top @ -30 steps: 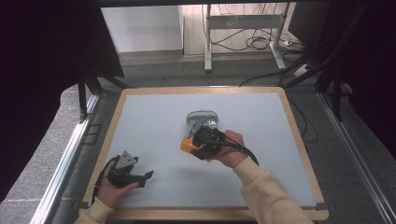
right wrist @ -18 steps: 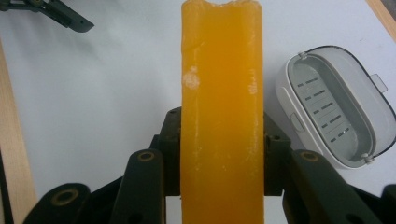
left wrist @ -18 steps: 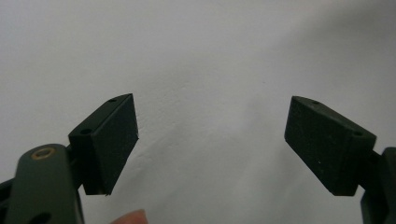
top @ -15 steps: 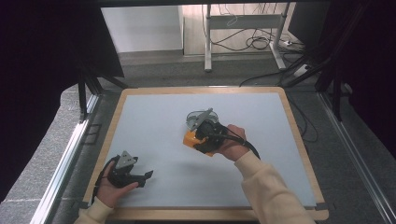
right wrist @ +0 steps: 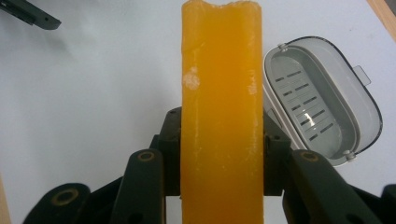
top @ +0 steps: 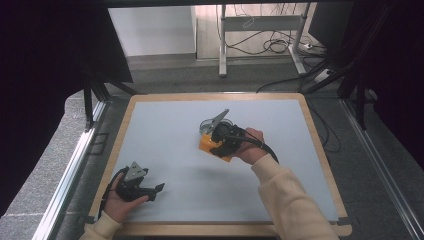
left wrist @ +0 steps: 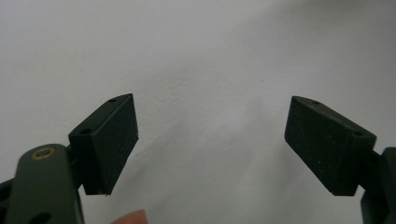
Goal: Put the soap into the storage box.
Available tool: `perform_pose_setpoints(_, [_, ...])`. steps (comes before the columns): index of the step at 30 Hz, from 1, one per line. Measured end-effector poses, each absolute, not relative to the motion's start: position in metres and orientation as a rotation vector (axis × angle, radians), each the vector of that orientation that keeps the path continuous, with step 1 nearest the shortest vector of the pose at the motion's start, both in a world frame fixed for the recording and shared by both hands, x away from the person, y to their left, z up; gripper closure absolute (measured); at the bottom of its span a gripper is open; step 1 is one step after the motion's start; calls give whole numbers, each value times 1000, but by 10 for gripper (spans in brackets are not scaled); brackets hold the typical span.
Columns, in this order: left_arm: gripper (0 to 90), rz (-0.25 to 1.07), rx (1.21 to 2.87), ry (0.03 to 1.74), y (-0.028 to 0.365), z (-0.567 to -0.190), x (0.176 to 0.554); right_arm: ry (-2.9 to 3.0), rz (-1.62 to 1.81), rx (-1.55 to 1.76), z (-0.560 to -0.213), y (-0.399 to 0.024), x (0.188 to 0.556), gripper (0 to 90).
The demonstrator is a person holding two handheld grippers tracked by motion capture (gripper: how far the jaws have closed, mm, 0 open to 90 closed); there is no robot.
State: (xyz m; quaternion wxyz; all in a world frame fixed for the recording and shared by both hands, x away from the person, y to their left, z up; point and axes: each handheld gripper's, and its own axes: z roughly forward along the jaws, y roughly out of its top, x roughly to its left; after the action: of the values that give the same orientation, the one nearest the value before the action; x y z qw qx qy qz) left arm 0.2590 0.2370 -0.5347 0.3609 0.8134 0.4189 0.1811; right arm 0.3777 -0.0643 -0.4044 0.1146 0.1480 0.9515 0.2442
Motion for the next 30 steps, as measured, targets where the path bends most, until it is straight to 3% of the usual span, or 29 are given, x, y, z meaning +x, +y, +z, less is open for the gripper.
perform_pose_setpoints(30, [178,458,2099,1075,237,-535,259,2843,677,391,-409,-69,425,616])
